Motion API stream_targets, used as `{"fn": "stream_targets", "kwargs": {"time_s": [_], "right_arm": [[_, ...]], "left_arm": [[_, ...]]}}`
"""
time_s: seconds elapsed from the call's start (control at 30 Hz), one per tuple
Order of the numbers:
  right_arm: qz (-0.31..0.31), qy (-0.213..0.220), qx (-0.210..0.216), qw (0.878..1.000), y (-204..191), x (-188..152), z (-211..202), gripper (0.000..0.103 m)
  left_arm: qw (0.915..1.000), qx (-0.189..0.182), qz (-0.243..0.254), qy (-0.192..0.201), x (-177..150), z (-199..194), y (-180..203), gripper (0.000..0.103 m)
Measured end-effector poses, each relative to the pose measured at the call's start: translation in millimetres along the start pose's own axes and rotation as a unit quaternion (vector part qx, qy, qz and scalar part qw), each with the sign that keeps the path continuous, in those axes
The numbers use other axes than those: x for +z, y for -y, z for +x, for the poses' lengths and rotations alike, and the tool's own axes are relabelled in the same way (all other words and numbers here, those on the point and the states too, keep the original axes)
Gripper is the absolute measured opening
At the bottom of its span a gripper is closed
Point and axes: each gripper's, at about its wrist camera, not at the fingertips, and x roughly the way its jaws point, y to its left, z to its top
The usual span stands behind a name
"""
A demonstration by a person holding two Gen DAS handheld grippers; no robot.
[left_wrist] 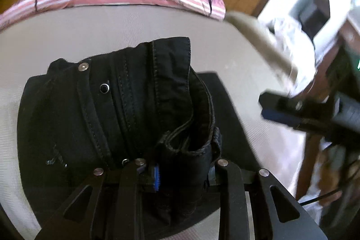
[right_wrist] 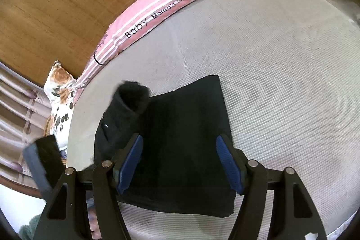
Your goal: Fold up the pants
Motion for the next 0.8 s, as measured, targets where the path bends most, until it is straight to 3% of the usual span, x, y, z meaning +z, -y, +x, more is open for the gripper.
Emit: {"fn": "stream_targets", "kwargs": {"time_s": [0.17,0.33,0.47,0.6,0.8], "right_arm": [[0.003,-0.011,0.006,1.000,1,0,11,0.066],[-0.004,-0.020,0.039,0.999,-1,-2,22,0.066],[-0.010,-0.040,0.072,0.997,0,-5,37,0.066],[-0.003,-0.064,0.085,0.994,5,-7,55,0.066],[-0.012,-0.079,0.110,0.991,9,-3,71,0.066]], "left_arm": [[0.9998,0.006,0.019,-0.010,2,-8,9,0.039],[0.9990,-0.029,0.032,-0.013,-4,-32,13,0.048],[0.9978,-0.059,0.025,0.018,-9,-65,2,0.051],[0.9982,-0.017,0.002,0.058,-10,-93,-27,0.060],[0.9951,0.045,-0.070,0.054,-17,-93,-86,0.060]]}}
